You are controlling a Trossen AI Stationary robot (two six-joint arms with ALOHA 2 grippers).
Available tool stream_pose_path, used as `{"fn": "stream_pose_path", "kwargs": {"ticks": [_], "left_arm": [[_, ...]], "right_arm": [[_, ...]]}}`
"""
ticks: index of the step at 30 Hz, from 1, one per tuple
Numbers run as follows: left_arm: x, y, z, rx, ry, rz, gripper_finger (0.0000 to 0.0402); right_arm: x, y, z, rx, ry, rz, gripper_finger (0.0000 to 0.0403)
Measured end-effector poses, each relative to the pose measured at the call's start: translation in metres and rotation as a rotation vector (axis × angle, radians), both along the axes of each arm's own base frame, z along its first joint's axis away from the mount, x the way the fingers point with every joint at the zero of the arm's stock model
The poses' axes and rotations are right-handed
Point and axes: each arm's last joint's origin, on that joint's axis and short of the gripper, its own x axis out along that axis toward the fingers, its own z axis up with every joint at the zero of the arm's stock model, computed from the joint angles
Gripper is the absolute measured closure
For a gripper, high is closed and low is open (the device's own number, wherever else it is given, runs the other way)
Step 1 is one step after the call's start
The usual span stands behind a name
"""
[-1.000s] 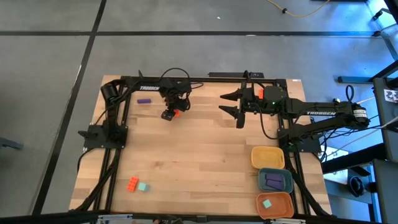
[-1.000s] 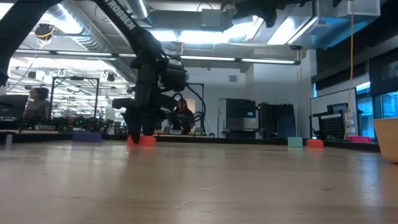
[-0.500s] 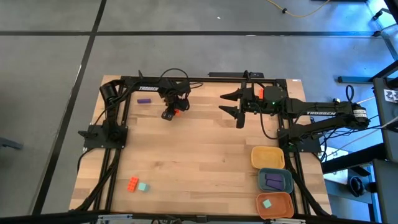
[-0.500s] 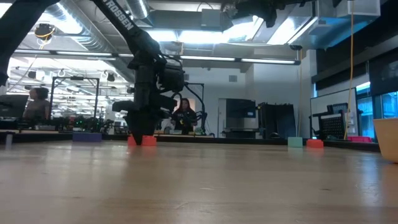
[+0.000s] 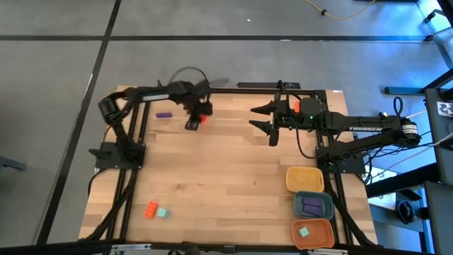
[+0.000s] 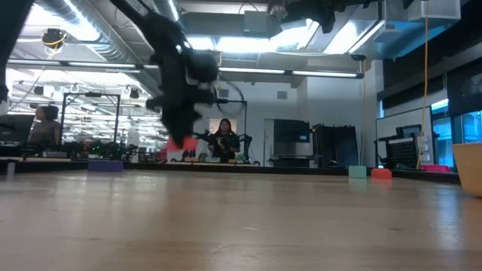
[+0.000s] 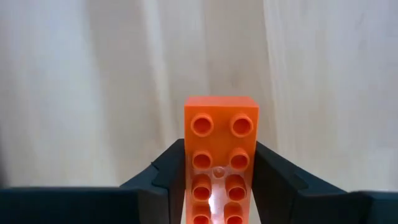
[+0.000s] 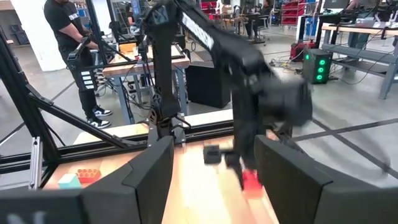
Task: Sort & place blocks by color
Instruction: Put the top left orange game piece into the yellow bin
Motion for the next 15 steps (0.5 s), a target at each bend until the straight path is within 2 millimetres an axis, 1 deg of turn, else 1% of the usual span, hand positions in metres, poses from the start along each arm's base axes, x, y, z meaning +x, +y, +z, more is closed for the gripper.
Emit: {"fn": "stream_pose_path", "kwargs": {"ticks": [2,4,10,12,15], "left_arm": [[-0.008,0.001,0.024,0.001,-0.109,0.063,0.0271],[-0.015,0.002,0.053,0.029,-0.262,0.123,0.0271],[-0.039,-0.008,0.136,0.124,-0.722,0.268,0.0271],[-0.046,-0.014,0.160,0.138,-0.868,0.302,0.0271],[-0.053,-0.023,0.184,0.123,-1.042,0.328,0.0271]], "right_arm": [[0.000,0.000,0.000,-0.008,0.001,0.000,0.0176],[0.000,0.000,0.000,-0.023,0.003,0.002,0.0176],[0.000,0.000,0.000,-0.027,0.004,0.001,0.0176],[0.000,0.000,0.000,-0.027,0.004,0.002,0.0176],[0.000,0.000,0.000,-0.042,0.007,0.003,0.0176]]}}
